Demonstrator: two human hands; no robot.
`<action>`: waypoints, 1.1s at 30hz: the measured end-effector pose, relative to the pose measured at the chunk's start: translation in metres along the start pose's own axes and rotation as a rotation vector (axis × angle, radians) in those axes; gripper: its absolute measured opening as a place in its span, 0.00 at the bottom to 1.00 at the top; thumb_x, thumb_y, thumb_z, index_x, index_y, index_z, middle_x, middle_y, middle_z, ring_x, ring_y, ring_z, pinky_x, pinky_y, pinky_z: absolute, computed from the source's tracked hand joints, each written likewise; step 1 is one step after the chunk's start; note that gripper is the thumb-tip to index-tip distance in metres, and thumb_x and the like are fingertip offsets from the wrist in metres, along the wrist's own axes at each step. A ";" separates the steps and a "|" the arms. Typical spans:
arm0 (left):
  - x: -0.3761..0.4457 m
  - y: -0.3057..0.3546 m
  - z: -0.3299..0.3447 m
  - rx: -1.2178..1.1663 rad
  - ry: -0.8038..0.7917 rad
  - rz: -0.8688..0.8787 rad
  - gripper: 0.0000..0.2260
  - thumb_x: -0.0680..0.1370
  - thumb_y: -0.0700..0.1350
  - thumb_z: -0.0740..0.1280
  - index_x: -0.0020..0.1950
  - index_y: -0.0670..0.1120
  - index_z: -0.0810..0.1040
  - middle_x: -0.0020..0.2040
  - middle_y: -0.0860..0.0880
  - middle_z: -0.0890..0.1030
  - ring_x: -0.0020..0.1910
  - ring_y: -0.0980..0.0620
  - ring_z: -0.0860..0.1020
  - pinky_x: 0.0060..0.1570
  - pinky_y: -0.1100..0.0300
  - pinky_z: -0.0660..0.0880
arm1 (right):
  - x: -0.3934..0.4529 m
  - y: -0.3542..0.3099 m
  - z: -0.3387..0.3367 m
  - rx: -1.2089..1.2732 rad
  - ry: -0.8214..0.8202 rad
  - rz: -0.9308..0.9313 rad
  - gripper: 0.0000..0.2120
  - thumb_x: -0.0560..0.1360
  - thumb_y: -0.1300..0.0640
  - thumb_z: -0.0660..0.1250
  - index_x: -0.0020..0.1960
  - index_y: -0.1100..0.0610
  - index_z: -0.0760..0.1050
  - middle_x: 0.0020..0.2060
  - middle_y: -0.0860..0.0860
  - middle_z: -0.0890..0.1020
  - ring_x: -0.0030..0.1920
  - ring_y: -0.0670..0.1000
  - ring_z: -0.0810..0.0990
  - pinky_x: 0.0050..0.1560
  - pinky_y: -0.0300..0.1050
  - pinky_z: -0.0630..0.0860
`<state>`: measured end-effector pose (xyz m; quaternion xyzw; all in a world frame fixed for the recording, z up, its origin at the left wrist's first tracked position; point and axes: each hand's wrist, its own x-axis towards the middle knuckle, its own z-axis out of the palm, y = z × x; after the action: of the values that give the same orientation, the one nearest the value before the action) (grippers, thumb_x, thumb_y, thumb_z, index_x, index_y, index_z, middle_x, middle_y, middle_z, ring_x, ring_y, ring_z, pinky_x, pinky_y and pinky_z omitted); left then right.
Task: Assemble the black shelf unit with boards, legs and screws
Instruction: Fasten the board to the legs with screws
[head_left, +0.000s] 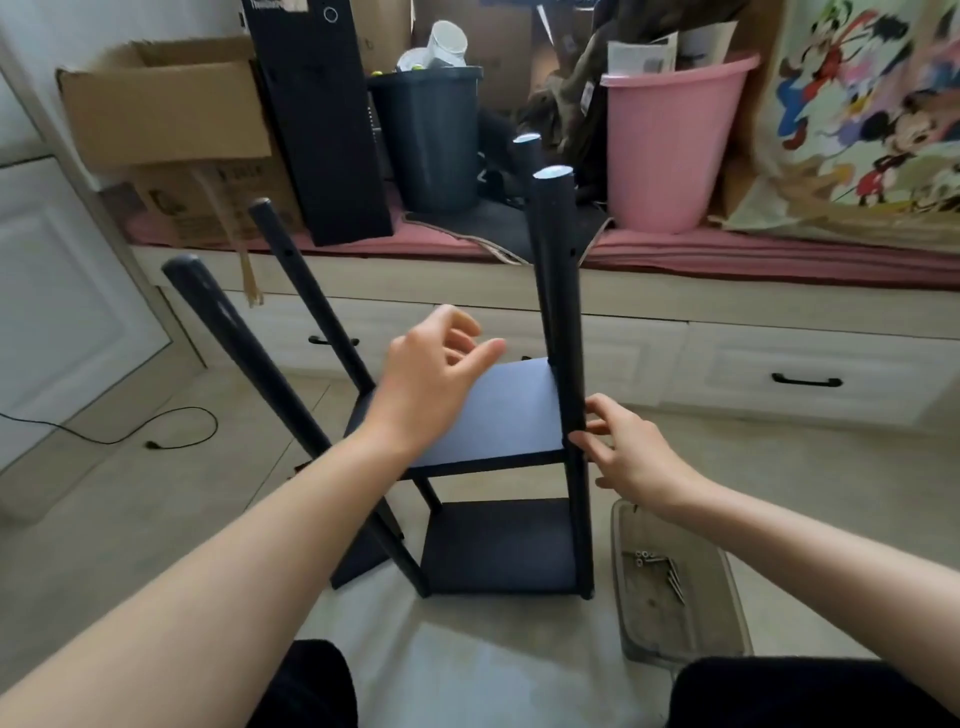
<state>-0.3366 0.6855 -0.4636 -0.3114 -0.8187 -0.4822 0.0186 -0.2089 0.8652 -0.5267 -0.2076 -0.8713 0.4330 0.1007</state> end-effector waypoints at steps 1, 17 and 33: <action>0.000 -0.009 -0.012 0.080 0.053 0.022 0.10 0.78 0.53 0.72 0.52 0.48 0.78 0.43 0.55 0.82 0.43 0.60 0.81 0.42 0.68 0.77 | 0.000 0.003 -0.003 0.001 0.005 0.011 0.05 0.81 0.57 0.63 0.56 0.48 0.72 0.46 0.45 0.80 0.47 0.42 0.79 0.43 0.37 0.76; -0.030 -0.115 -0.085 -0.067 -0.154 -0.491 0.10 0.78 0.48 0.73 0.57 0.46 0.79 0.49 0.49 0.85 0.50 0.52 0.83 0.49 0.55 0.80 | 0.004 0.007 -0.009 0.011 0.007 0.101 0.08 0.83 0.58 0.59 0.62 0.53 0.69 0.55 0.53 0.81 0.53 0.62 0.81 0.50 0.60 0.81; -0.024 -0.083 -0.044 -0.084 -0.032 -0.319 0.04 0.79 0.39 0.72 0.48 0.41 0.77 0.47 0.39 0.81 0.50 0.38 0.82 0.48 0.38 0.82 | 0.010 0.039 -0.016 0.080 0.021 0.222 0.09 0.82 0.53 0.60 0.59 0.42 0.63 0.50 0.54 0.82 0.53 0.54 0.82 0.45 0.55 0.83</action>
<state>-0.3729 0.6101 -0.5123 -0.1854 -0.8370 -0.5079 -0.0843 -0.2016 0.9022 -0.5483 -0.3032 -0.8238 0.4739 0.0692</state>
